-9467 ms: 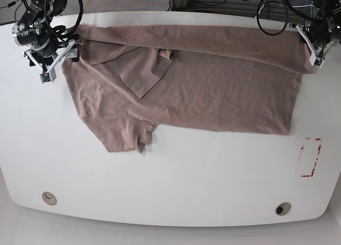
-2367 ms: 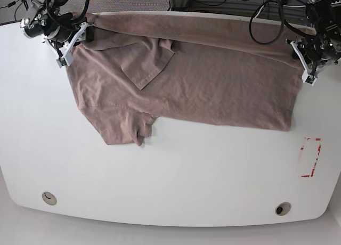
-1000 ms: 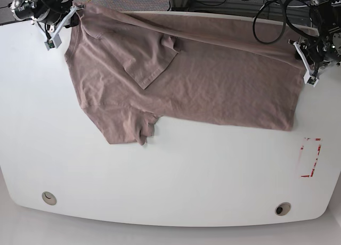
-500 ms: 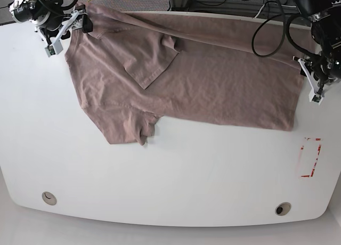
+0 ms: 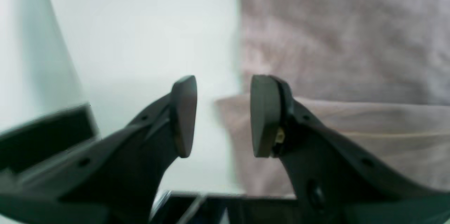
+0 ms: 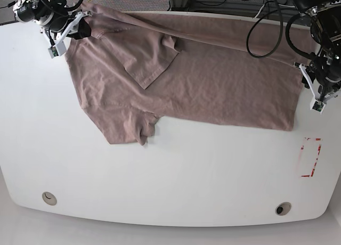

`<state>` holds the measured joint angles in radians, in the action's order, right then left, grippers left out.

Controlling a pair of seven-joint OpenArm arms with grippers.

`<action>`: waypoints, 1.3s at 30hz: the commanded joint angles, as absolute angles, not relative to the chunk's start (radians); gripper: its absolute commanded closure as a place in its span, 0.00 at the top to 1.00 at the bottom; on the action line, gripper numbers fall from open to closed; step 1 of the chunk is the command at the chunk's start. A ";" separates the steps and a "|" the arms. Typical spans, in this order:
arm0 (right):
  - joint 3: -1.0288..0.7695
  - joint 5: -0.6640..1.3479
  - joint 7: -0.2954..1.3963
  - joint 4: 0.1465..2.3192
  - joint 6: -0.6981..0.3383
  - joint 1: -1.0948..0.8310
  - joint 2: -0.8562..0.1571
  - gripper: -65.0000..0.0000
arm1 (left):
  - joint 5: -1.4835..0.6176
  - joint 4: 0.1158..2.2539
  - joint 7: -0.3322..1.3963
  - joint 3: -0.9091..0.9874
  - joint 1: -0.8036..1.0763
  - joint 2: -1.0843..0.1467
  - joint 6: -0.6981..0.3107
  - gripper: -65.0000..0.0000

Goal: Fold the T-shirt properly
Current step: 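Slide the left gripper along the shirt edge toward the right gripper, then open the right gripper and move it onto the shirt body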

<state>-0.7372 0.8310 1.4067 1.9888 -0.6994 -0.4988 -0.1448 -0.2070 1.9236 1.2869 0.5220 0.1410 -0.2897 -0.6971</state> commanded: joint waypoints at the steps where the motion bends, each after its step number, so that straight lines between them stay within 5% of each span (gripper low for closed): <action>1: -0.714 0.756 1.396 2.006 -0.698 -0.503 -0.157 0.29 | -0.211 1.945 1.228 0.524 0.183 -0.302 -0.698 0.37; 5: -0.676 0.627 1.362 2.005 -0.698 -0.507 -0.157 0.42 | -0.209 1.945 1.198 0.526 0.223 -0.302 -0.698 0.37; 14: -0.630 0.430 1.313 1.997 -0.698 -0.503 -0.122 0.22 | -0.209 1.942 1.175 0.524 0.283 -0.302 -0.698 0.37; 39: -0.608 0.415 1.210 1.705 -0.698 -0.344 -0.243 0.26 | -0.206 1.940 1.152 0.516 0.302 -0.300 -0.698 0.37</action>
<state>-0.6102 0.4706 1.1633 1.7126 -0.7052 -0.3470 -0.2199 -0.2028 1.9263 1.1614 0.5163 0.3073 -0.2863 -0.6998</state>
